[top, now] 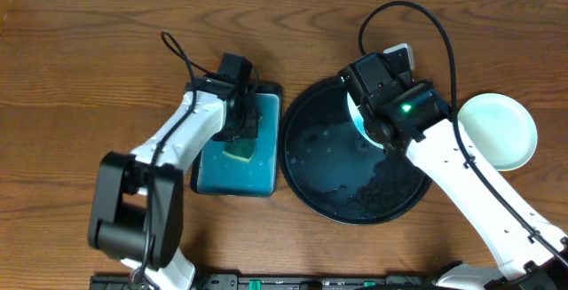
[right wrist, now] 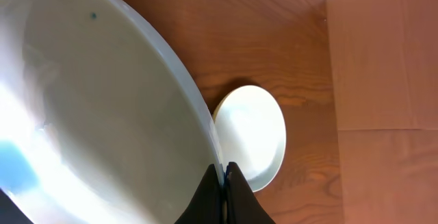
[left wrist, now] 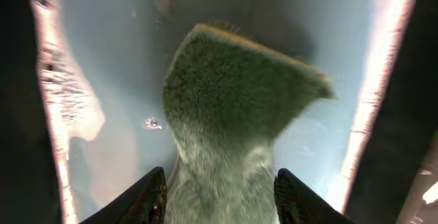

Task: Clean dirty plates on tray and stack at the side
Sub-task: 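Tilt up the white plate with the right gripper and drain it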

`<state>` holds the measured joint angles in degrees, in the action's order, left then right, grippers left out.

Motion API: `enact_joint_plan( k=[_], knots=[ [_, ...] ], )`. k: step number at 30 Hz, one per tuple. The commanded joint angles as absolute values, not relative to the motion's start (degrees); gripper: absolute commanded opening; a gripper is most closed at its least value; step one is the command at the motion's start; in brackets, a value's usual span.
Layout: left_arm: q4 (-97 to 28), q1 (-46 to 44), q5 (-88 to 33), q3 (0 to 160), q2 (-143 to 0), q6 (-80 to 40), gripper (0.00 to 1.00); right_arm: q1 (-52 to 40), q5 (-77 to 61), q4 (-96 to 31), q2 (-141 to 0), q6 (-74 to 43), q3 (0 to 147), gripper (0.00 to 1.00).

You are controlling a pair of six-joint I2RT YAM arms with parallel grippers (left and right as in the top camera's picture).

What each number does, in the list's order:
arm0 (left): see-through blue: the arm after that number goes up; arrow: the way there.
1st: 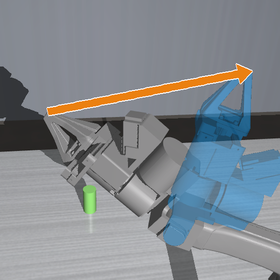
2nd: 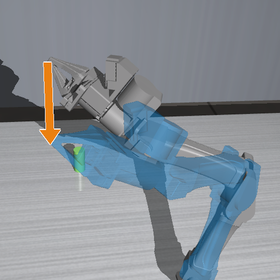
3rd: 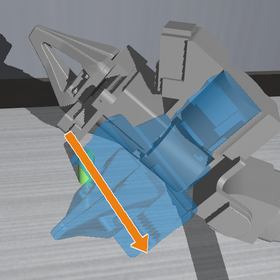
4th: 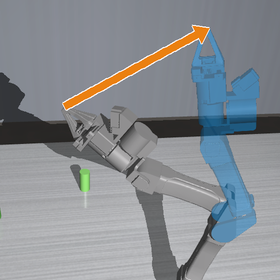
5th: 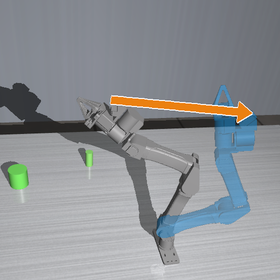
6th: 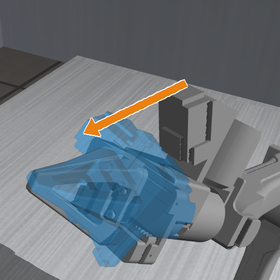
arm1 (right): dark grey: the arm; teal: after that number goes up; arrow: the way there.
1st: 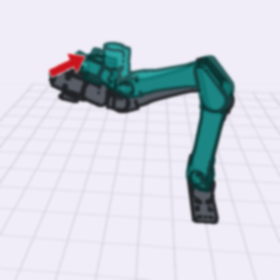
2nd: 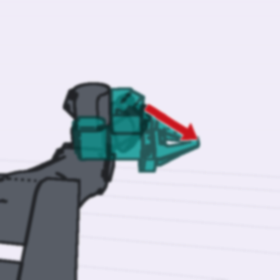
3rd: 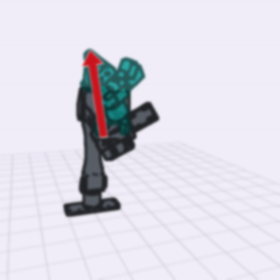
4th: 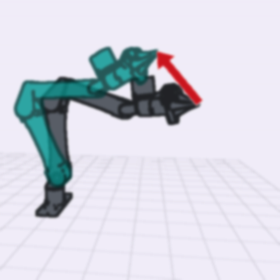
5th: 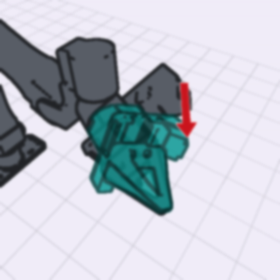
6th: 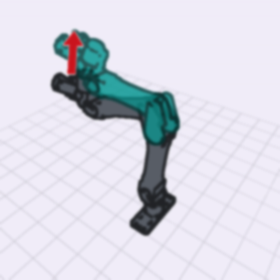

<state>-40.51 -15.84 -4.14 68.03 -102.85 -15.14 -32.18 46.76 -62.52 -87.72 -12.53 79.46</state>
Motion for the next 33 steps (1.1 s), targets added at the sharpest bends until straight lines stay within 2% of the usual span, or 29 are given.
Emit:
enact_joint_plan(
  k=[1, 10, 19, 33],
  knots=[
    [-41.4, -15.6, -3.9, 67.9, -96.2, -14.8, 0.57, -32.7, 50.0, -62.4, -87.1, -13.2, 80.5, 0.01],
    [-45.4, -15.7, -3.9, 67.9, -94.0, -14.9, 0.64, -32.8, 56.2, -61.9, -87.1, -11.6, 80.5, 0.01],
    [-45.6, -15.7, -3.9, 67.9, -94.0, -14.9, 0.65, -36.2, 57.7, -56.1, -87.1, 6.9, 80.5, 0.01],
    [-45.4, -15.7, -3.9, 67.9, -94.0, -14.9, 0.65, -38.6, 67.3, -50.1, -87.1, 18.9, 80.5, 0.01]
  ],
)
